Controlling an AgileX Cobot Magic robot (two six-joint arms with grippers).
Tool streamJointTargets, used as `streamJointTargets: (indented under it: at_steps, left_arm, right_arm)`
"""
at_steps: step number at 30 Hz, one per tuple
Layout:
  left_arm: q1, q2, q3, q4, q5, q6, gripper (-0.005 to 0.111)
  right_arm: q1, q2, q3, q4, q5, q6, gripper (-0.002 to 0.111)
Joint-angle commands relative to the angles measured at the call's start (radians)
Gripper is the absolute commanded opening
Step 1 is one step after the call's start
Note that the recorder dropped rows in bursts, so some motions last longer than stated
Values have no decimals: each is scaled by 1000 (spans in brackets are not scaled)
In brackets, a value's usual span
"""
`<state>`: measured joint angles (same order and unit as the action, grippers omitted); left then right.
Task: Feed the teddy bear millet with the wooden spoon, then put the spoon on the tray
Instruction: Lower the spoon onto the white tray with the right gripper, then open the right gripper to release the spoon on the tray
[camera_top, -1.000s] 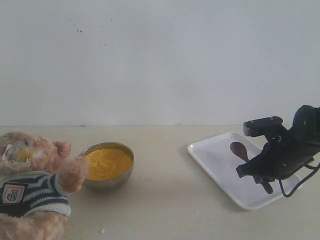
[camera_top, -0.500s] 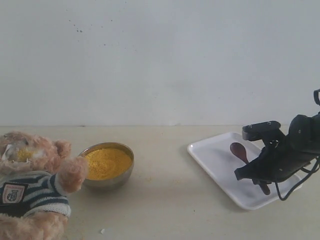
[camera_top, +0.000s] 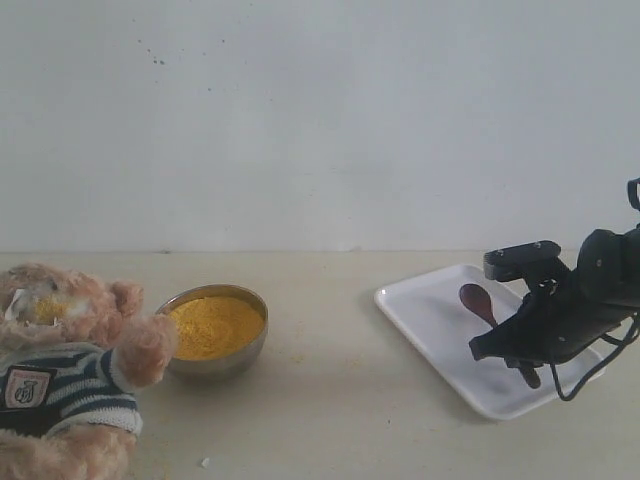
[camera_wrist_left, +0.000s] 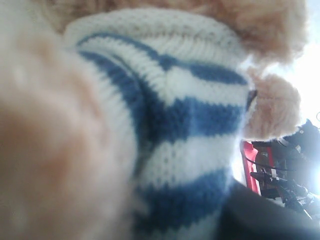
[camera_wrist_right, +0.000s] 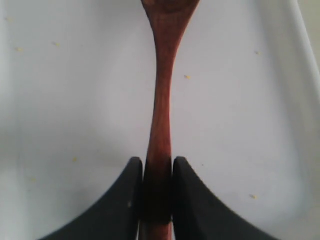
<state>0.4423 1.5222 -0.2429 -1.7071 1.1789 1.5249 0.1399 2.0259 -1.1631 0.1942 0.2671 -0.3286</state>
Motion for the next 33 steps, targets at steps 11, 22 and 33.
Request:
streamJointTargets:
  at_steps: [11, 22, 33]
  left_arm:
    - [3, -7, 0, -1, 21, 9, 4]
    - [3, -7, 0, -1, 23, 9, 4]
    - [3, -7, 0, -3, 27, 9, 4]
  right_arm:
    - [-1, 0, -6, -2, -1, -3, 18]
    - [-1, 0, -6, -9, -1, -27, 18]
    - [-1, 0, -6, -9, 11, -27, 18]
